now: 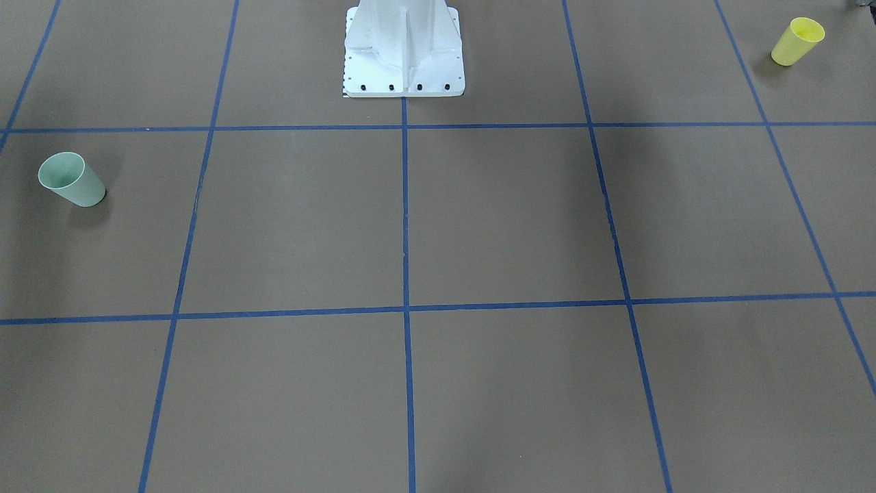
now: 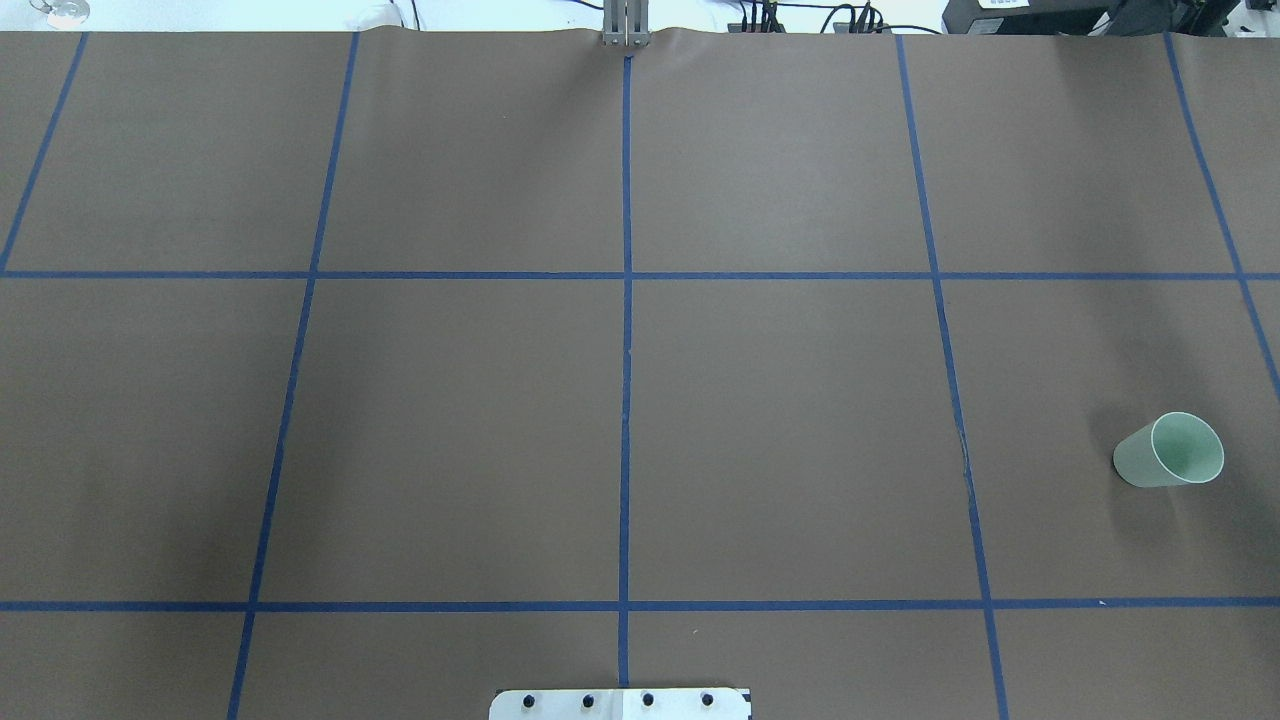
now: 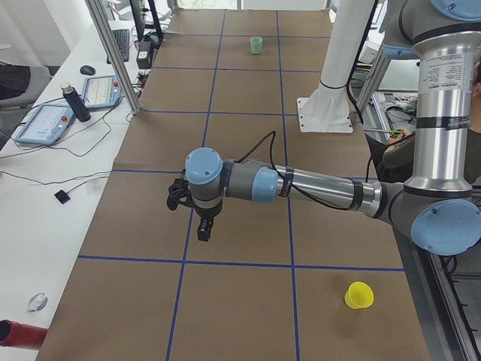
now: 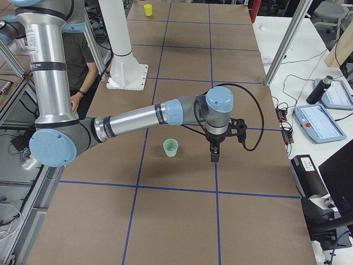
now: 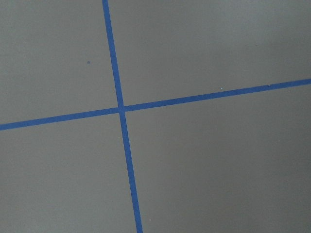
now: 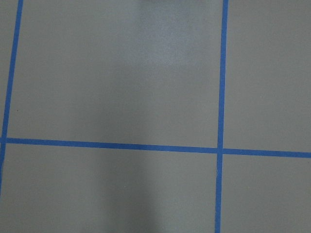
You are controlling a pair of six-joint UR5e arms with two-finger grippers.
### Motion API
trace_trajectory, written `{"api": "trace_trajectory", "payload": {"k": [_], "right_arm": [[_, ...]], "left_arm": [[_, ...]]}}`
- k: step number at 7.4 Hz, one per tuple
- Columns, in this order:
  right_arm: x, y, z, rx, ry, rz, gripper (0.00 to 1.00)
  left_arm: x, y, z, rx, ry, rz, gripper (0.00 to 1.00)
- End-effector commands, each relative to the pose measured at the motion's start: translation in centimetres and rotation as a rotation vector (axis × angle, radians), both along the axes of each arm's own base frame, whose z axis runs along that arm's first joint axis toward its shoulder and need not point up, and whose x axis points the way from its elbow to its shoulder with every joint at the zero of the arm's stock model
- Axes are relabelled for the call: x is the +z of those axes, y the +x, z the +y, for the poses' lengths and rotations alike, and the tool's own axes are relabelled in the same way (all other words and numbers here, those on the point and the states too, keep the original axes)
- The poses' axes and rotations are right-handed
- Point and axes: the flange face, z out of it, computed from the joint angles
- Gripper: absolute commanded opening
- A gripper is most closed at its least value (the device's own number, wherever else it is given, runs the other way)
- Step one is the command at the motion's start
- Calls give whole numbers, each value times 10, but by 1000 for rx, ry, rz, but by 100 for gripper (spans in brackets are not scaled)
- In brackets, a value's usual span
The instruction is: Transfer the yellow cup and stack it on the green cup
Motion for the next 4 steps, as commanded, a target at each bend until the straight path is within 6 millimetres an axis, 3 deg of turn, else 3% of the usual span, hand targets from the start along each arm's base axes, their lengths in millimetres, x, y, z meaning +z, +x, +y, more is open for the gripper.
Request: {"api": "trace_trajectory", "payload": {"k": [1,3,4], "right_arm": [[6,10,8,-29,11,5,100],[4,12,10,-34,12,7,100],[3,12,15,-33,14,7,100]], "left_arm": [[-7,-4,14,-10,-9,-13,100],[19,-2,34,-1,-52,-11,100],[7,-2,40,-8,-26,-12,100]]}}
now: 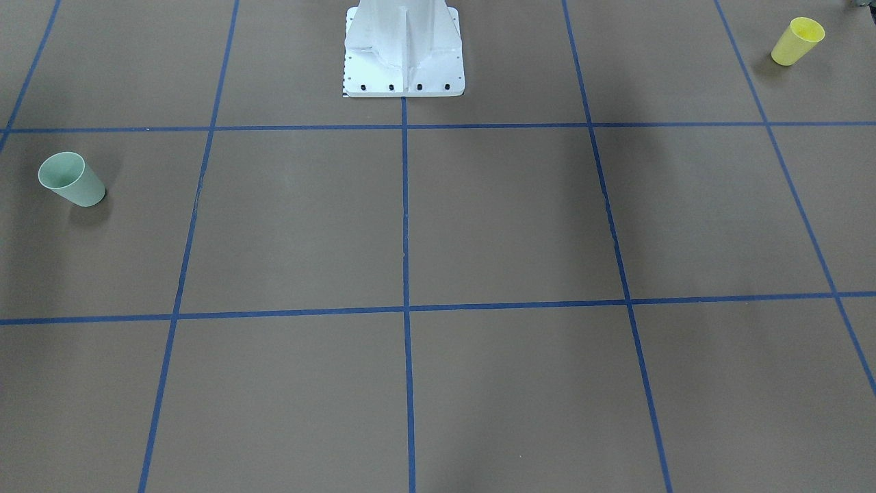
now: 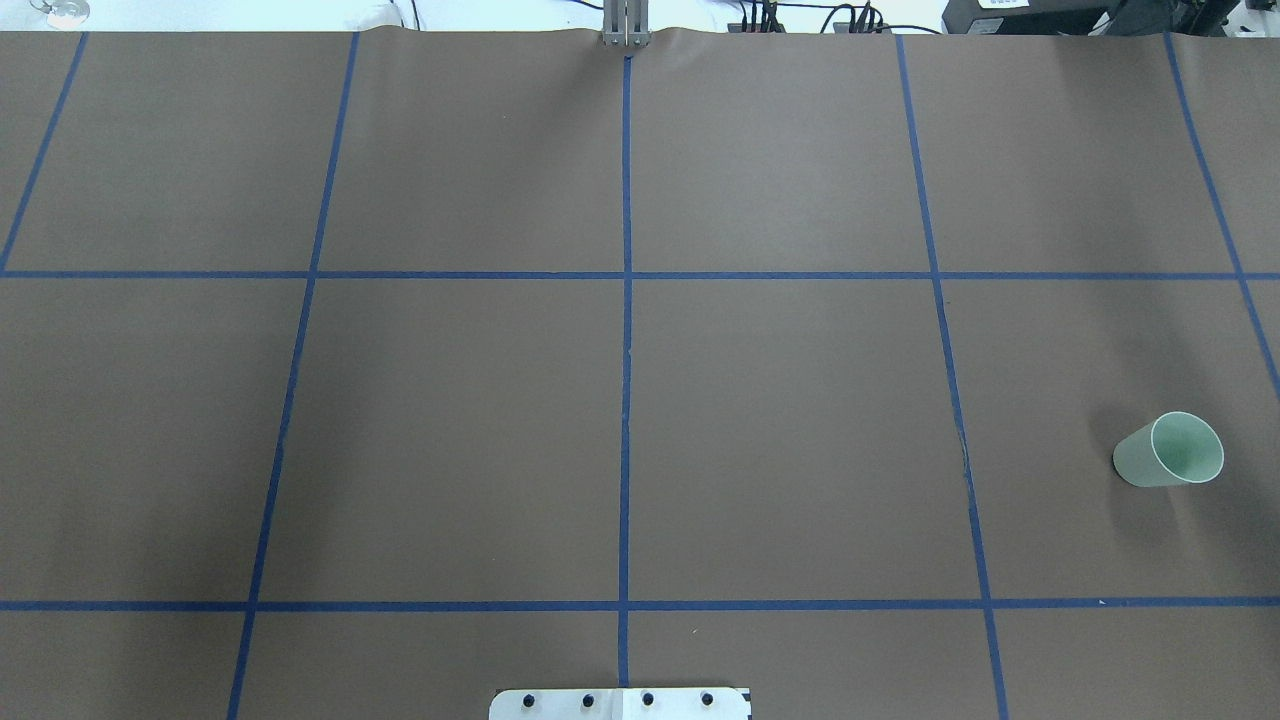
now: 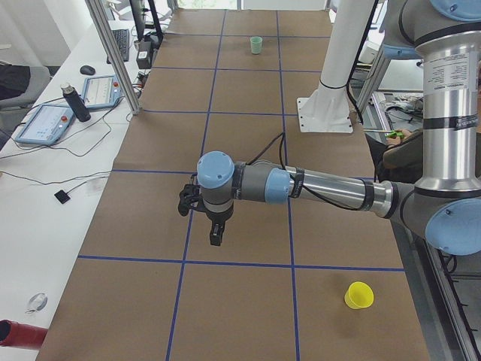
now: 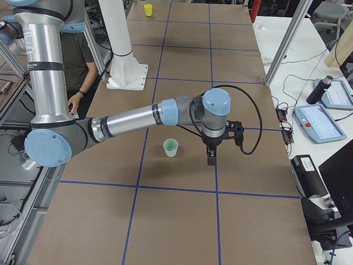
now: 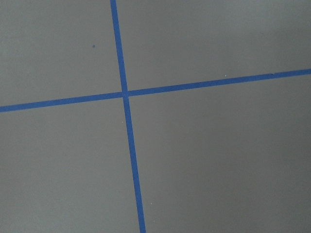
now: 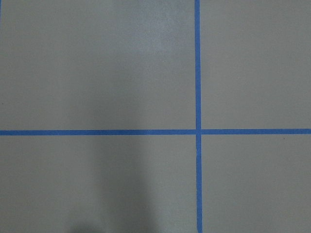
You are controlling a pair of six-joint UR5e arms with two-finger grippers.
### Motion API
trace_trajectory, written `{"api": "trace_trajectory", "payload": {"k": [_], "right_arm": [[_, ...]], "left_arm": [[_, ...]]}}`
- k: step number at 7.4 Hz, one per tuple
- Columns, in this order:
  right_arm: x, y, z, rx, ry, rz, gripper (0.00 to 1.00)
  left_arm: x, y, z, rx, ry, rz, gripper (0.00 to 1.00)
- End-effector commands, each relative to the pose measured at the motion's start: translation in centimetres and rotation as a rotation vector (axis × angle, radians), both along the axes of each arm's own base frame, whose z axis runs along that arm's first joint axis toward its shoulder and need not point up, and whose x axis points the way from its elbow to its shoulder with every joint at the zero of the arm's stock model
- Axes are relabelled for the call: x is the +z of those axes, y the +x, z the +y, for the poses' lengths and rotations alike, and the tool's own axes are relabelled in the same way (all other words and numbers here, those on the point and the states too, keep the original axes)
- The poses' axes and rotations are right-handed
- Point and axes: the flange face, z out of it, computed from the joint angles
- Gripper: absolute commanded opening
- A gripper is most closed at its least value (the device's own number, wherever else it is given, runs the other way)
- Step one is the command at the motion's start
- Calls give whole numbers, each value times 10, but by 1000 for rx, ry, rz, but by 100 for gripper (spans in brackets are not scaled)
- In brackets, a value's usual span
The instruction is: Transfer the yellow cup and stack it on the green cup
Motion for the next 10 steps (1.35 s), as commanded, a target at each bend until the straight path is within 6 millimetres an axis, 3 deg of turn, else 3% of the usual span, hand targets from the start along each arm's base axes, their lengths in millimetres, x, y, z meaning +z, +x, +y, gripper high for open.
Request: {"api": "trace_trajectory", "payload": {"k": [1,5,7,10], "right_arm": [[-7,-2,16,-6,10,13,100],[-7,-14,22,-36,-60,15,100],[-10,-14,28,-38,-53,14,100],[-9,-19,39,-35,-63,-40,100]], "left_arm": [[1,0,11,-2,3,-1,100],[2,3,11,2,-5,5,100],[-4,7,10,-83,-97,16,100],[-13,66,6,-220,-337,21,100]]}}
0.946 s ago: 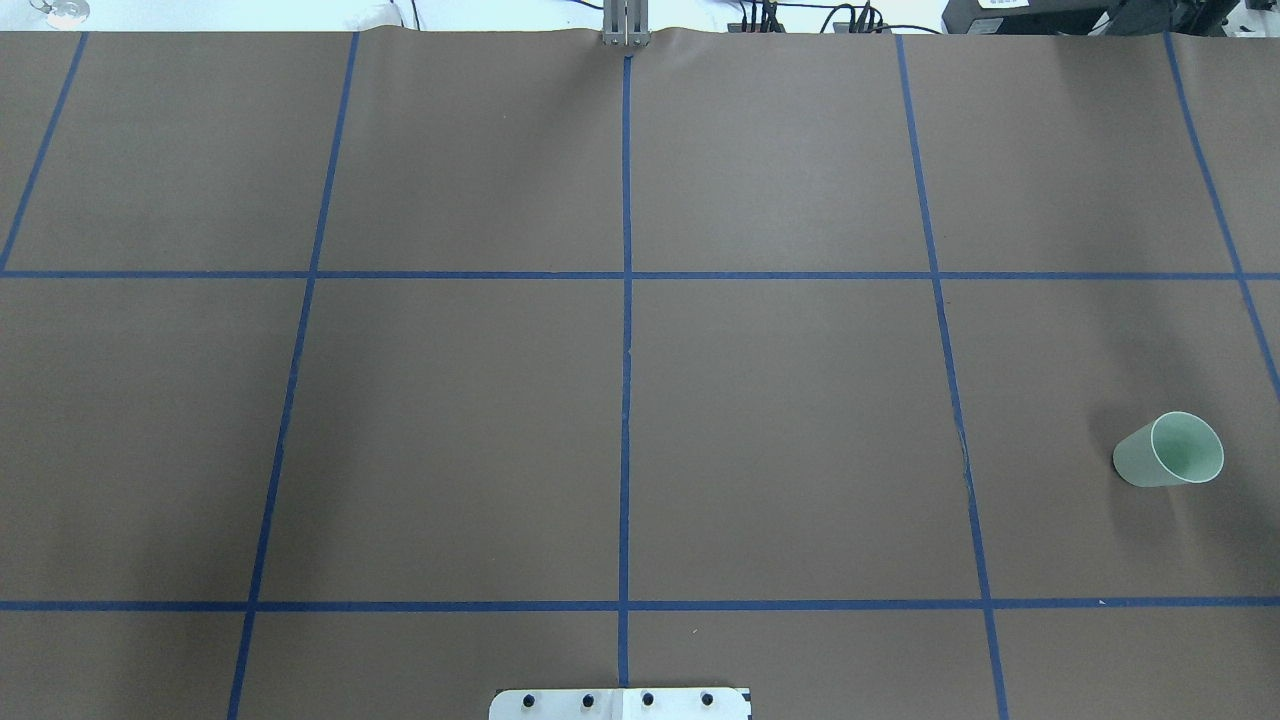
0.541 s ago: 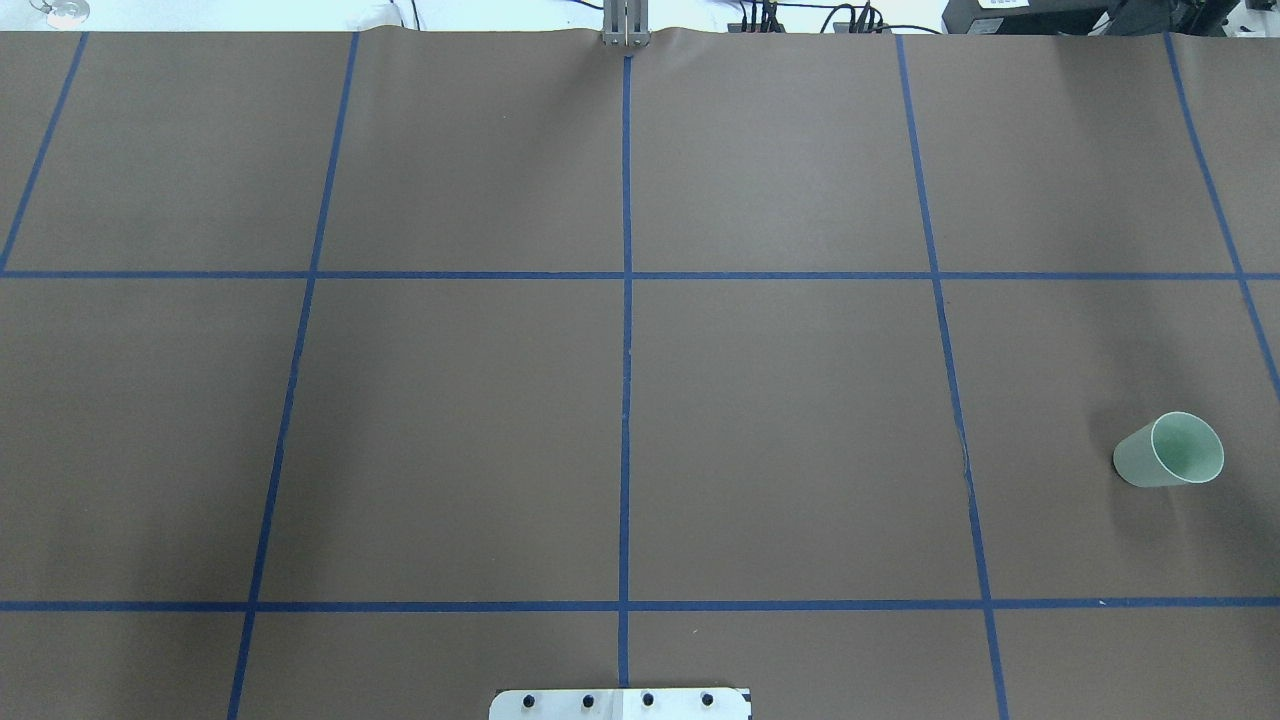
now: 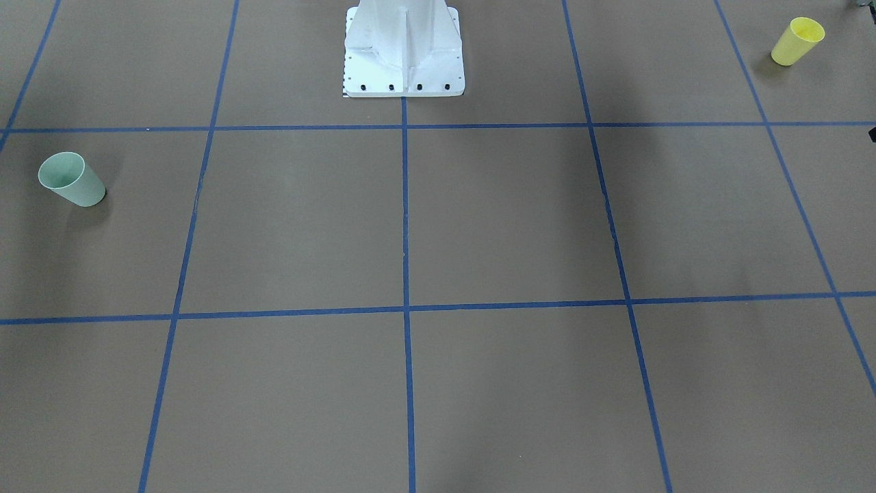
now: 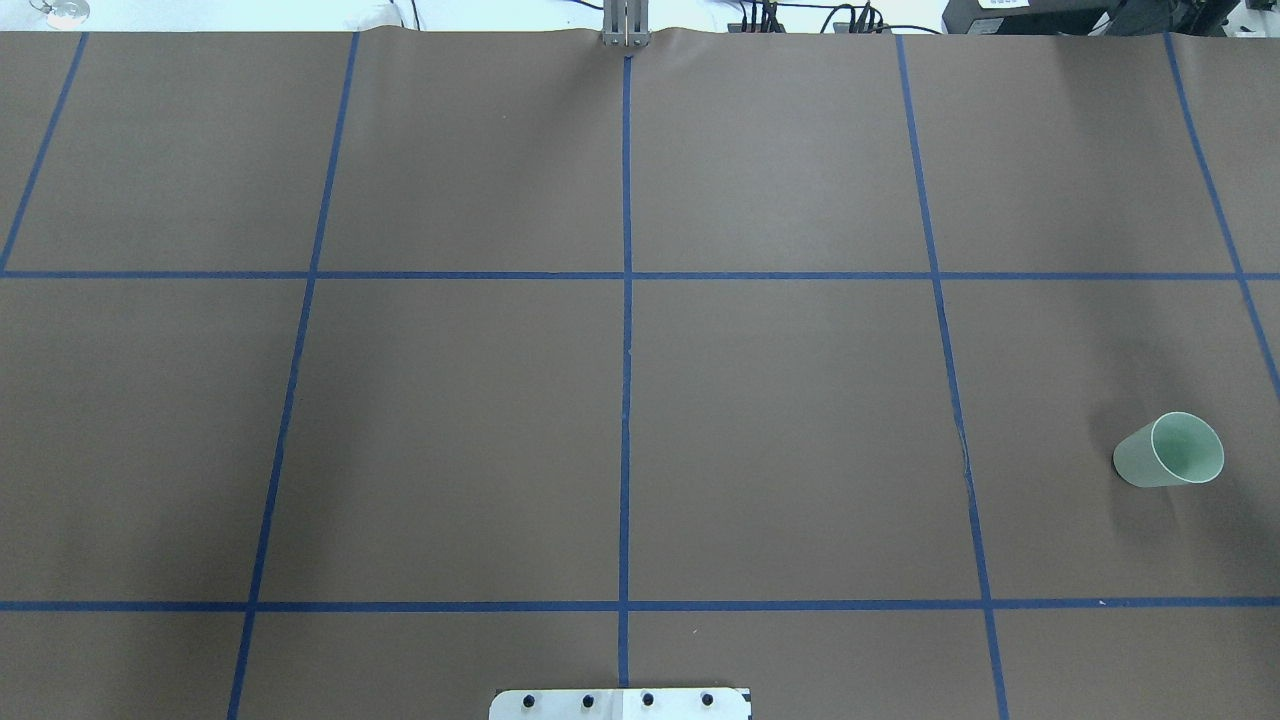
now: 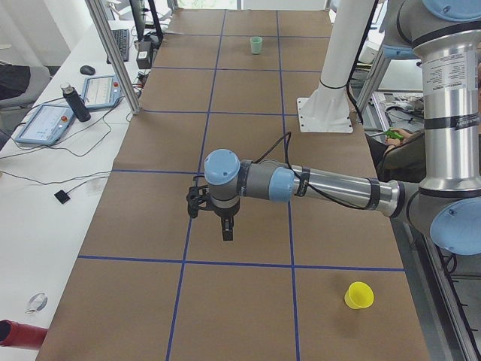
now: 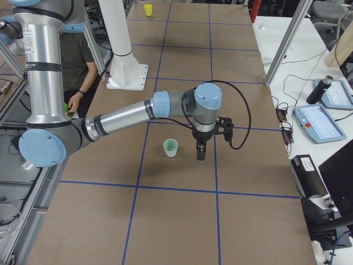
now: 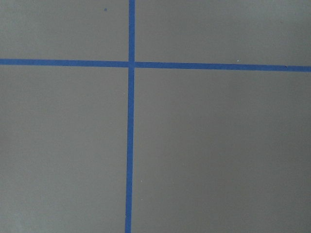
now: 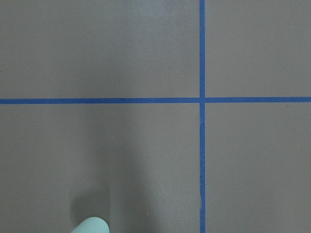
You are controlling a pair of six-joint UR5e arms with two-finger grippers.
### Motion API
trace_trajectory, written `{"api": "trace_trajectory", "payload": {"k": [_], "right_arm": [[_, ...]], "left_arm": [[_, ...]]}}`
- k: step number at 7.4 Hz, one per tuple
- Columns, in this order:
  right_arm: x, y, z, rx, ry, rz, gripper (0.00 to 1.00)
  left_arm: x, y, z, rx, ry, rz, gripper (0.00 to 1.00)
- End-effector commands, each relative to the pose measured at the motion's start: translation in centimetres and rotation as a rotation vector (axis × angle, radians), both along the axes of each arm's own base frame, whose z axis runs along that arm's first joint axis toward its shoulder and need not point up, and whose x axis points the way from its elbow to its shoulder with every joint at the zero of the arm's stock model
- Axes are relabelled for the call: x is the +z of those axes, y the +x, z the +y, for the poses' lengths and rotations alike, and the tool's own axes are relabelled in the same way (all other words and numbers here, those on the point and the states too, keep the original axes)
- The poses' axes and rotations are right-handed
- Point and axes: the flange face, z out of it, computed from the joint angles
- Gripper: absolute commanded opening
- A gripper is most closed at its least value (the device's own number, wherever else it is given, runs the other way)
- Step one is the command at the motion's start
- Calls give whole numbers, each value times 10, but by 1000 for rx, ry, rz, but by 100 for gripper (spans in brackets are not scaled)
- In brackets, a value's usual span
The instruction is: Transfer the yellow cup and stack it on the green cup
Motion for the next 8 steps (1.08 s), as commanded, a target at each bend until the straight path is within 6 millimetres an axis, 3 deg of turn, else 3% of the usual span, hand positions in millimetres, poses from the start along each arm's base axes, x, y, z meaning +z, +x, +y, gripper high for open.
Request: {"api": "trace_trajectory", "payload": {"k": [1,2,3,5,6,8], "right_arm": [[7,-3,8,0,-20,-36,100],[7,-3,7,1,-22,-36,100],[15,-4,7,-2,-39,-37,100],[11,-9,7,-7,-40,-93,100],[9,-12,6,-9,-43,-122,100],[8,-19,4,-20,-44,-124,100]], "left_arm": [[-11,57,-3,-182,-258,2,100],[-18,60,-6,-293,-307,-15,100],[-15,77,-6,-381,-376,-76,100],[-15,170,2,-588,-389,-260,100],[-14,180,7,-666,-379,-315,100],[17,178,37,-840,-414,-531,100]]}}
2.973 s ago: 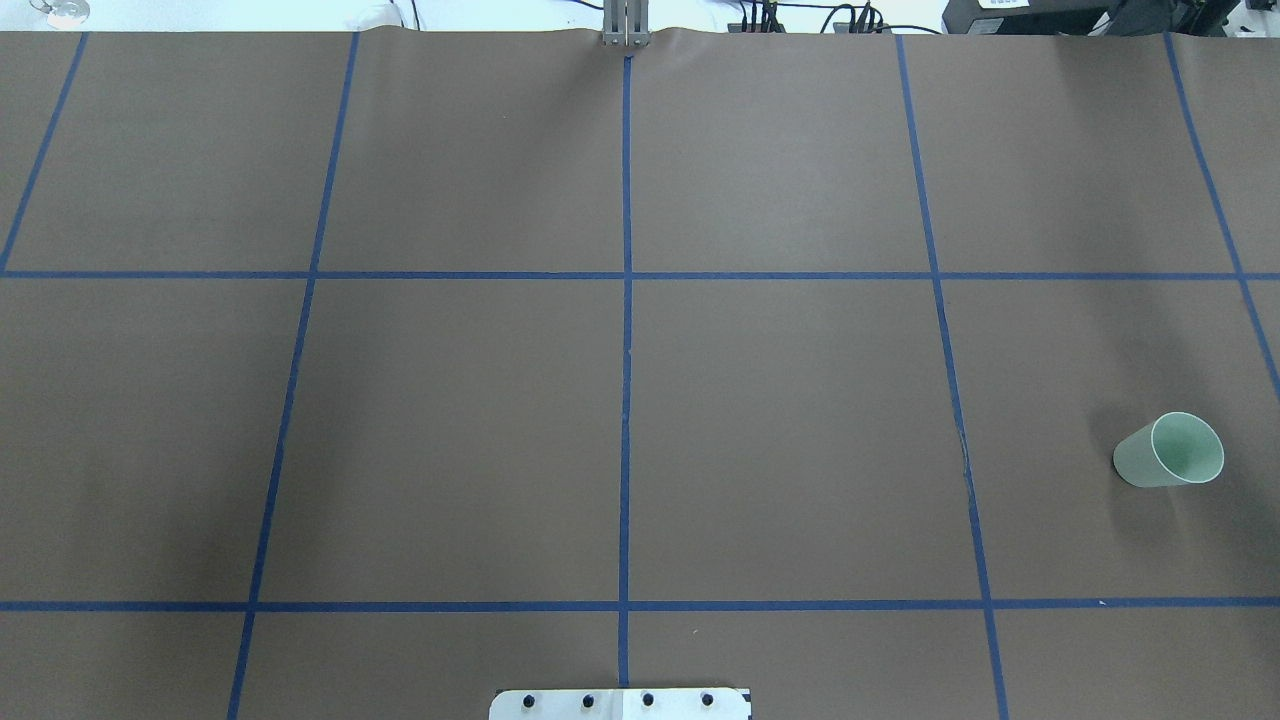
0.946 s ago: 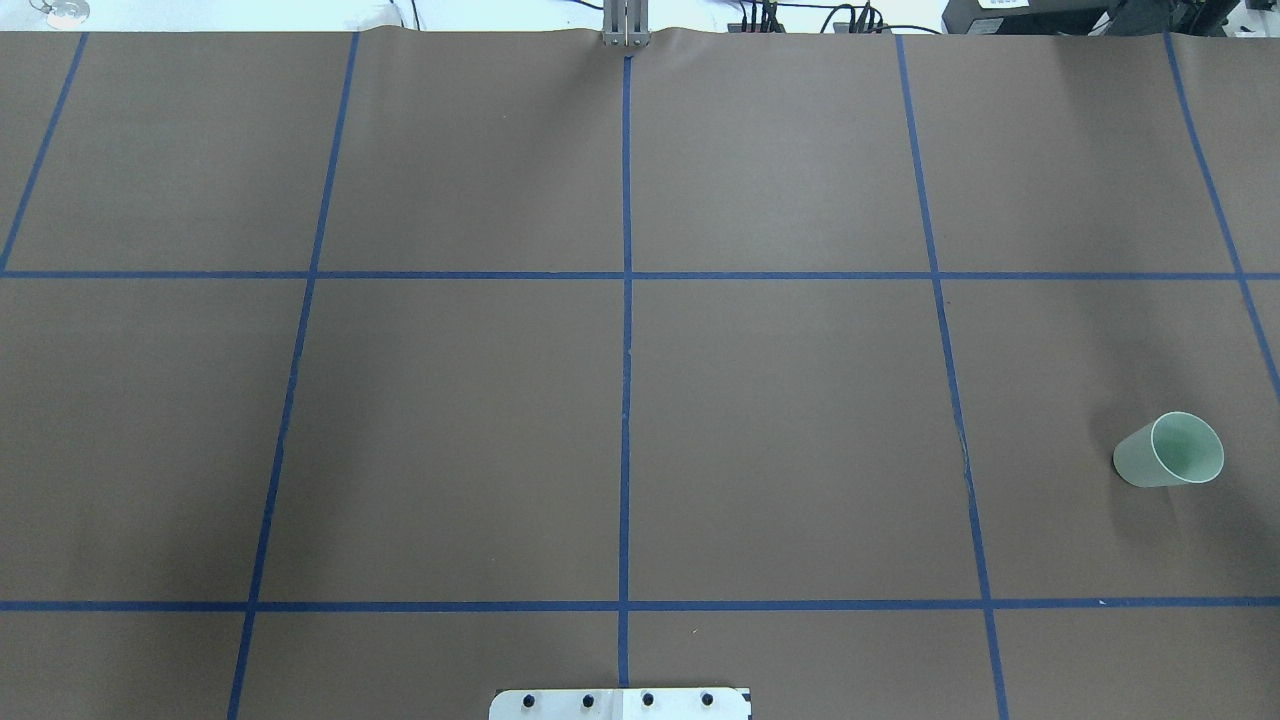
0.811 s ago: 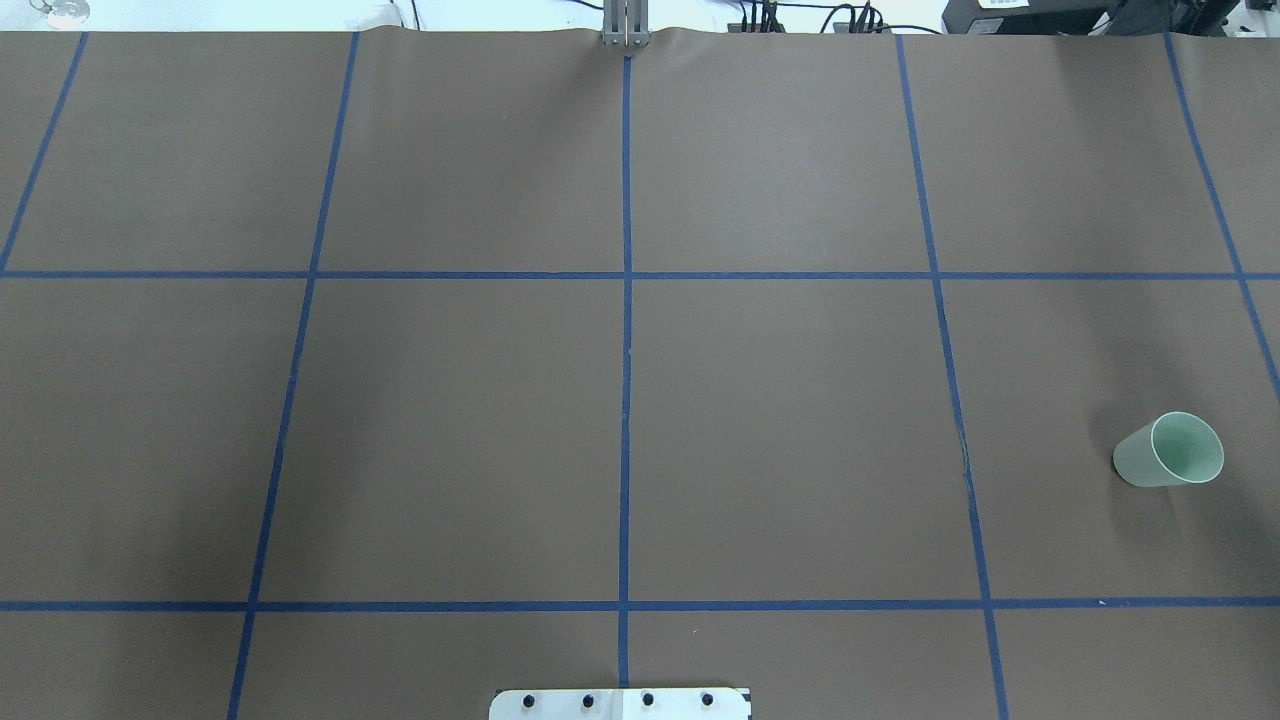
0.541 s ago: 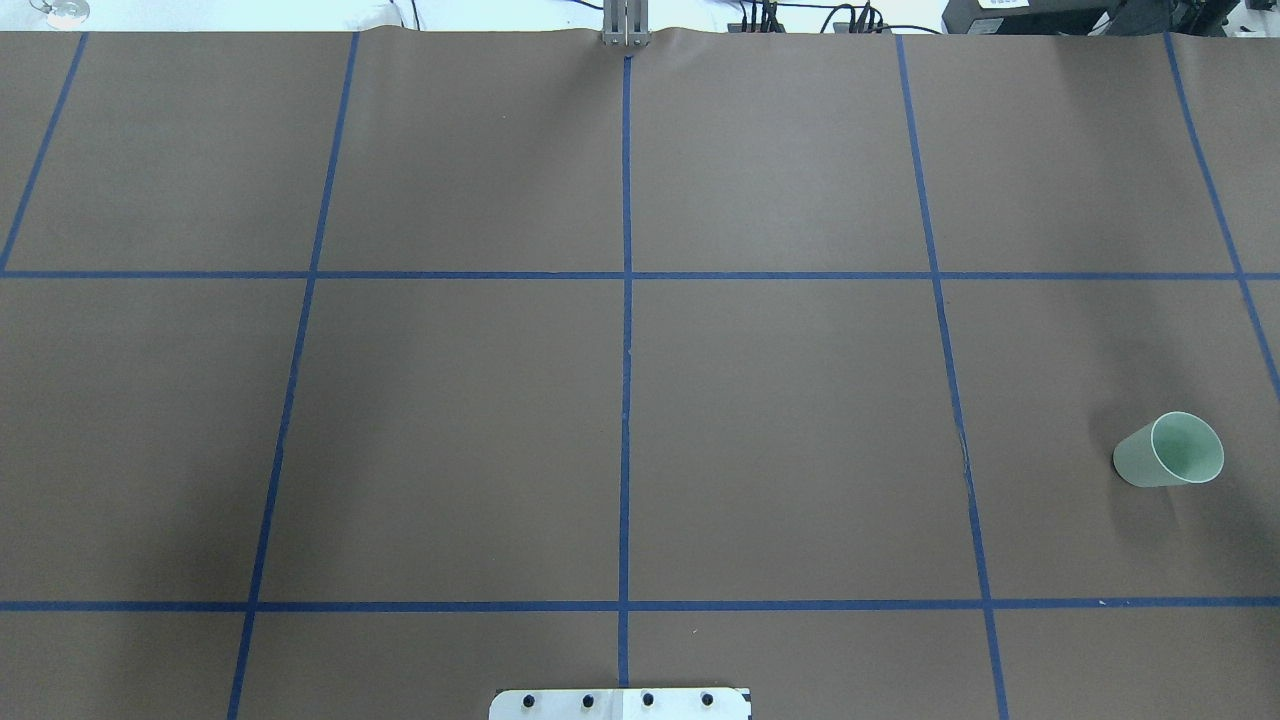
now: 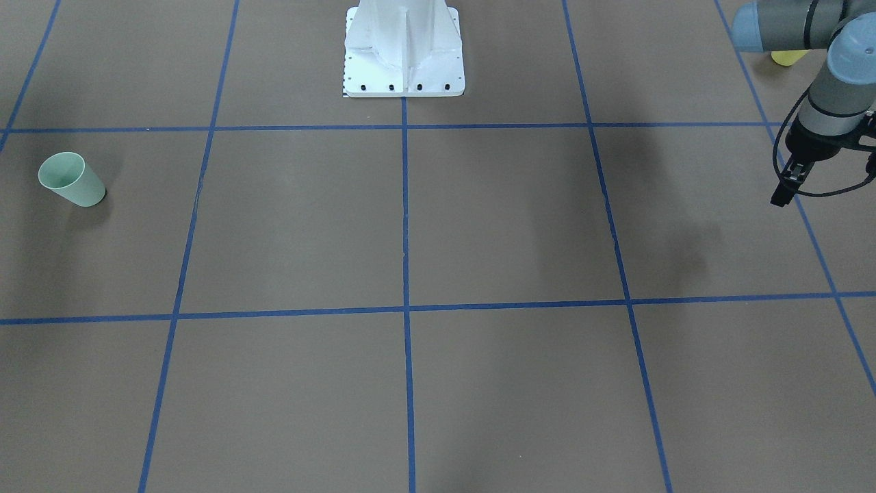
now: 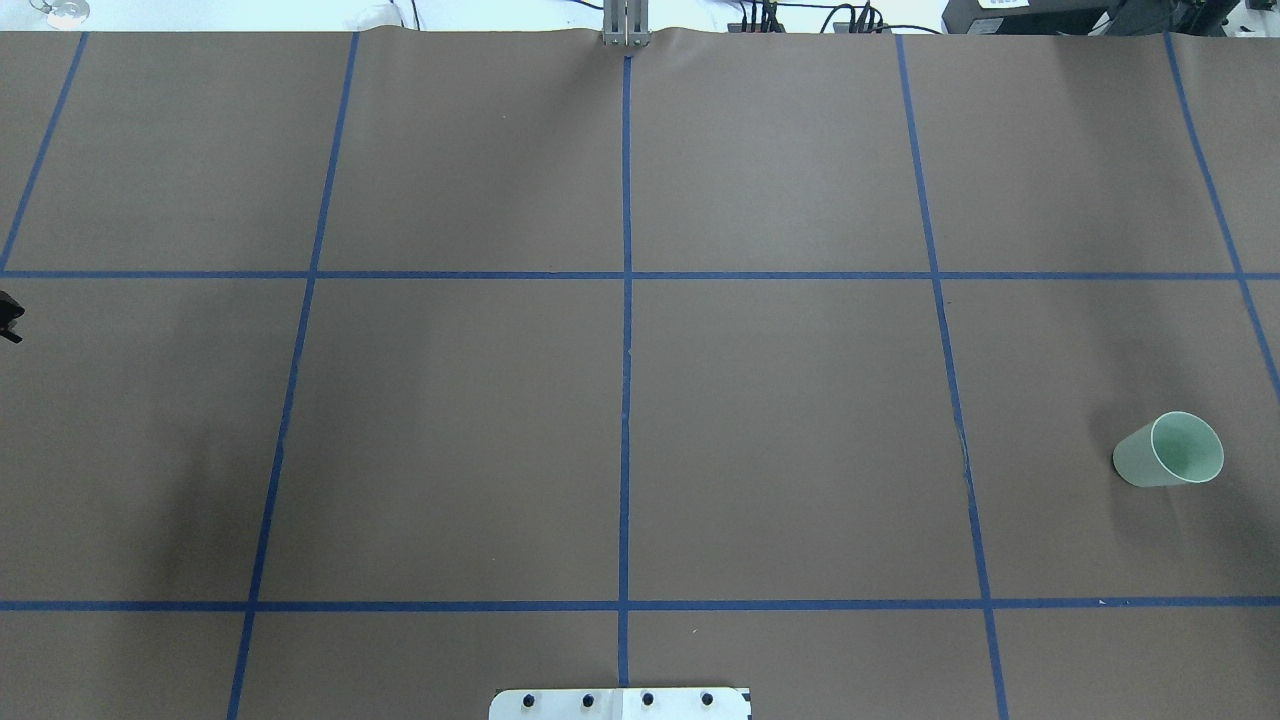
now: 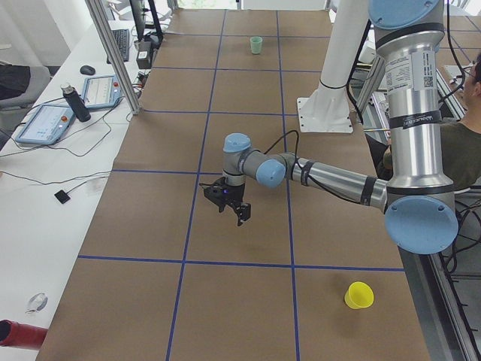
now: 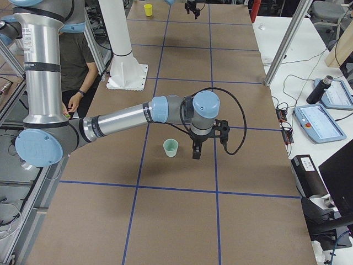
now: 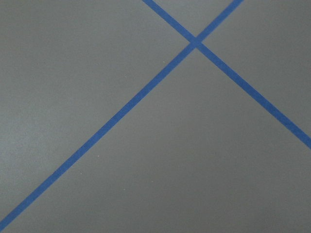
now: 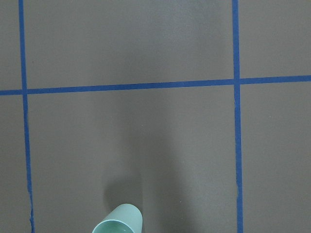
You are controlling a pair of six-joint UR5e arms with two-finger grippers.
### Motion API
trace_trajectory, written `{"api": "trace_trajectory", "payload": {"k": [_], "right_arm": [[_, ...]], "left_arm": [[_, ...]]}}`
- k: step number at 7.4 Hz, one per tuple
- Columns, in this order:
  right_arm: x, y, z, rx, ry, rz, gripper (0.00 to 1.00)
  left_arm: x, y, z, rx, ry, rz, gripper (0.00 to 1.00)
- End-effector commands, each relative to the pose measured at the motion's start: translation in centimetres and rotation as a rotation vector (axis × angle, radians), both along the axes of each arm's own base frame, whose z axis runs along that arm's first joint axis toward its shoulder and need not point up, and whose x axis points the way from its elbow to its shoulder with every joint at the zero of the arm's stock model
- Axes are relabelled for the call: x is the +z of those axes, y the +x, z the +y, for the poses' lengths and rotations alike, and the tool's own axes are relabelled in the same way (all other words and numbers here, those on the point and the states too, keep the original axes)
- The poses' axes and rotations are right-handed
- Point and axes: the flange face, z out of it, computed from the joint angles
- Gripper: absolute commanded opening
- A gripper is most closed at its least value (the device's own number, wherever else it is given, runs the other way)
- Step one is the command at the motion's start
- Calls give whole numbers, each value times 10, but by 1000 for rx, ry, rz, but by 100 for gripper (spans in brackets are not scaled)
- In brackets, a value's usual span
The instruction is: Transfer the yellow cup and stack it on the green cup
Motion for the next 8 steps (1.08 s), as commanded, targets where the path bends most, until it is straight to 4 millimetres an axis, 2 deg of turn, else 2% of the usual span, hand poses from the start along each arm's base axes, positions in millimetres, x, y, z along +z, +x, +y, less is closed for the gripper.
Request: {"api": "trace_trajectory", "payload": {"k": [1,2,3,4,5,6,7,8], "right_arm": [[0,-10,-4,-21,0,-6,100],[-2,-24,-6,-49,3,-5,100],[-2,-30,-6,-60,0,-4,100],[-3,-31,-6,-61,4,-5,100],[-3,-33,-6,-66,5,-2,100],[-4,-35,-8,-72,11,10,100],[-10,-36,-8,-75,25,20,100],[-16,-34,-2,-73,40,34,100]], "left_arm": [[13,29,40,-170,-97,-246,99],[-12,15,61,-196,-164,-328,99],[-6,16,74,-276,-225,-397,99],[5,13,85,-334,-258,-479,99],[14,19,101,-398,-305,-571,99],[20,16,107,-462,-332,-618,99],[44,14,119,-537,-356,-680,99],[56,22,131,-618,-360,-722,97]]}}
